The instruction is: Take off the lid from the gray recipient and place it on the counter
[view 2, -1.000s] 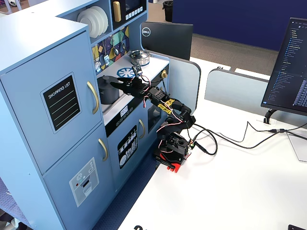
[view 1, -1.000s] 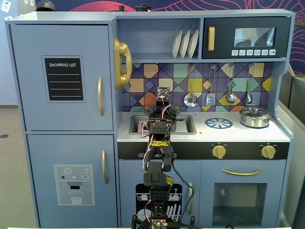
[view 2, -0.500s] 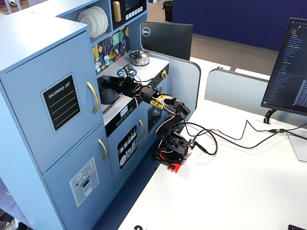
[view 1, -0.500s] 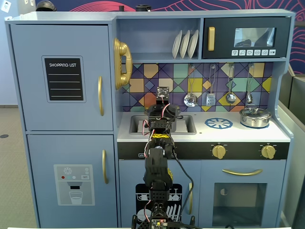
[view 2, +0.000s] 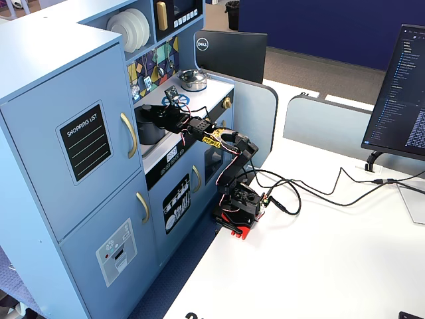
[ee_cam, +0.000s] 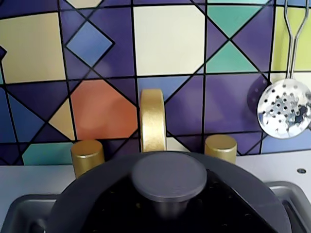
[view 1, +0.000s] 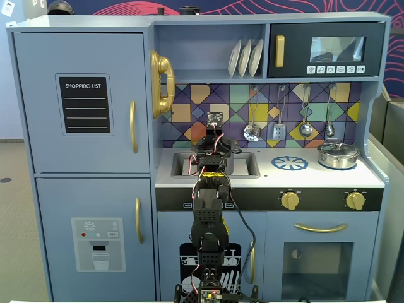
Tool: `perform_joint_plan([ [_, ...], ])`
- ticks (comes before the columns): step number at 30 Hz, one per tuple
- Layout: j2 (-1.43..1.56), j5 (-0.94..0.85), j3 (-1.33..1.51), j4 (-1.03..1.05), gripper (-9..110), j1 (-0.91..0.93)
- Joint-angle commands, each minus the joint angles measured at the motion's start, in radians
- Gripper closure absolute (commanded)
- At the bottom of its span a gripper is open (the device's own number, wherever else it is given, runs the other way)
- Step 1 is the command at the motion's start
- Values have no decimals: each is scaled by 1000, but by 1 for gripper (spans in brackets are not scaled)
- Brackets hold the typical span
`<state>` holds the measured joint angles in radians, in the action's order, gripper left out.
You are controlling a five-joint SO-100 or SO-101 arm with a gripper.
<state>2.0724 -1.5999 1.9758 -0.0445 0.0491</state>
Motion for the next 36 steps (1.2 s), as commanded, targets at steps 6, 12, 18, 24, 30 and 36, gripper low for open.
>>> perform_joint_plan([
  [6,92,-25,-138,-9,102,-8],
  [12,164,-34,-146,38,102,92],
  [18,213,-6,-129,98,102,288],
  [24,178,35,-52,40,102,469],
  [30,54,57,21,-103,102,526],
  [36,-83,52,64,-235,102,529],
])
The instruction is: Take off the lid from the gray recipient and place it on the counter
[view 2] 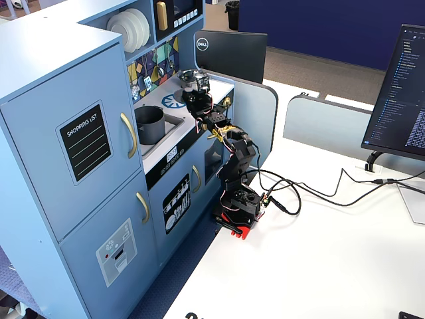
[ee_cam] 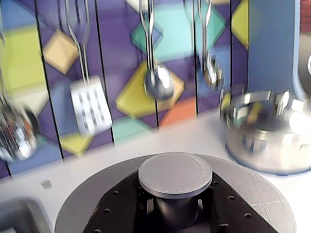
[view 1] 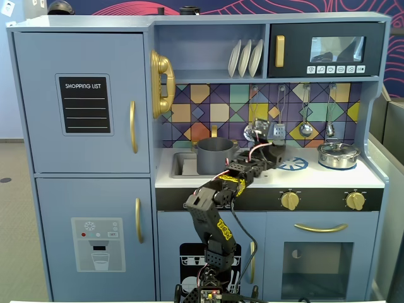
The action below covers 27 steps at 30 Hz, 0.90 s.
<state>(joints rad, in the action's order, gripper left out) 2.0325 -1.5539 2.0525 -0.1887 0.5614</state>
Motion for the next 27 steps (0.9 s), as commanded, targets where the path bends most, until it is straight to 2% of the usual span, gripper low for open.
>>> perform_joint_plan([
  [1,-66,3,-11,-115,102,17],
  [22,-279,-20,17,-245,102,23],
  [27,-267,-26,55,-276,85,34],
])
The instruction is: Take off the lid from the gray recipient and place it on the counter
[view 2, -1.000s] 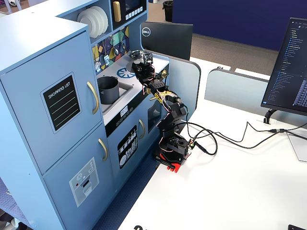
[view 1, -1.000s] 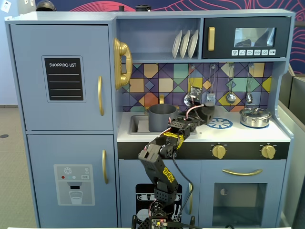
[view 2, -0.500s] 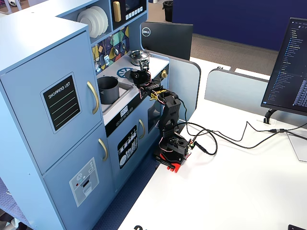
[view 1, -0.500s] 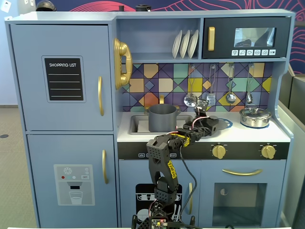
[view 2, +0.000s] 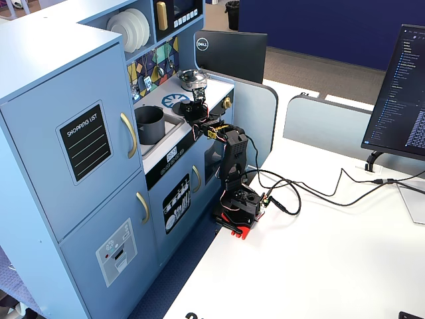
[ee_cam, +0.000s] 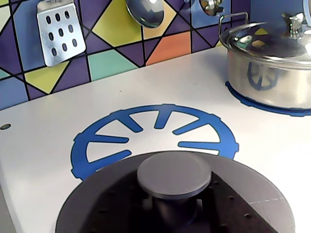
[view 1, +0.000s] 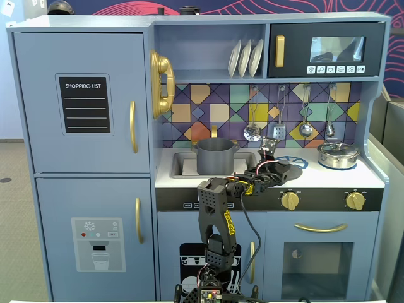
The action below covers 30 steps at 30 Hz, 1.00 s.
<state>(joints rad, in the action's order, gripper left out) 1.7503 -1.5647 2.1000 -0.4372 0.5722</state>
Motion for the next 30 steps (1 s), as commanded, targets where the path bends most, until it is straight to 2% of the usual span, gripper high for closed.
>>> perform_joint_plan([
  [1,20,-23,15,-29,81,29],
  [4,41,-32,28,-29,72,44],
  [9,71,-23,23,-37,68,61],
  [15,133,-8,-2,-40,70,48],
  [20,301,12,-12,87,72,31],
  [22,423,37,-15,230,74,21],
  [26,775,86,-8,816,82,-25],
  [30,1046,87,57,1258,97,-132],
])
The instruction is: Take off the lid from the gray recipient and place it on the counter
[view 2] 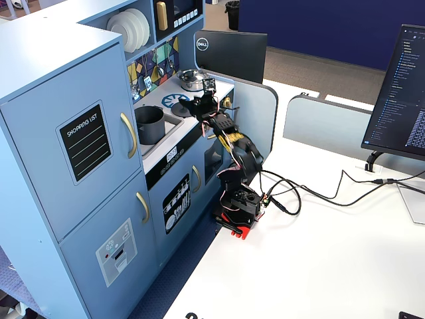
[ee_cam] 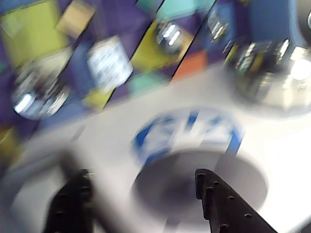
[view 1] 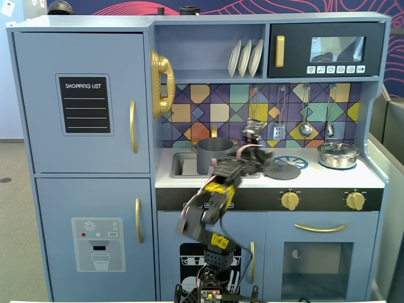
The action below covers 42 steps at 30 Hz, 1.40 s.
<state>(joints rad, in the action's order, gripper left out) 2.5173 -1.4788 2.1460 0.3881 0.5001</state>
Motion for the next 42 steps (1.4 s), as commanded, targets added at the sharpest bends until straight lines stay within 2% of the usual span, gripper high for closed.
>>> perform_joint_plan([
  [1,325,-18,32,508,101,-94],
  [5,396,-58,126,652,102,-209],
  [12,437,-60,397,574,102,-407],
  [19,526,-81,655,601,102,-569],
  [23,583,-120,779,618,102,-588],
  [27,630,-123,851,719,102,-581],
  [37,660,-133,856,1101,101,-586],
  [42,660,-98,856,1137,99,-580],
])
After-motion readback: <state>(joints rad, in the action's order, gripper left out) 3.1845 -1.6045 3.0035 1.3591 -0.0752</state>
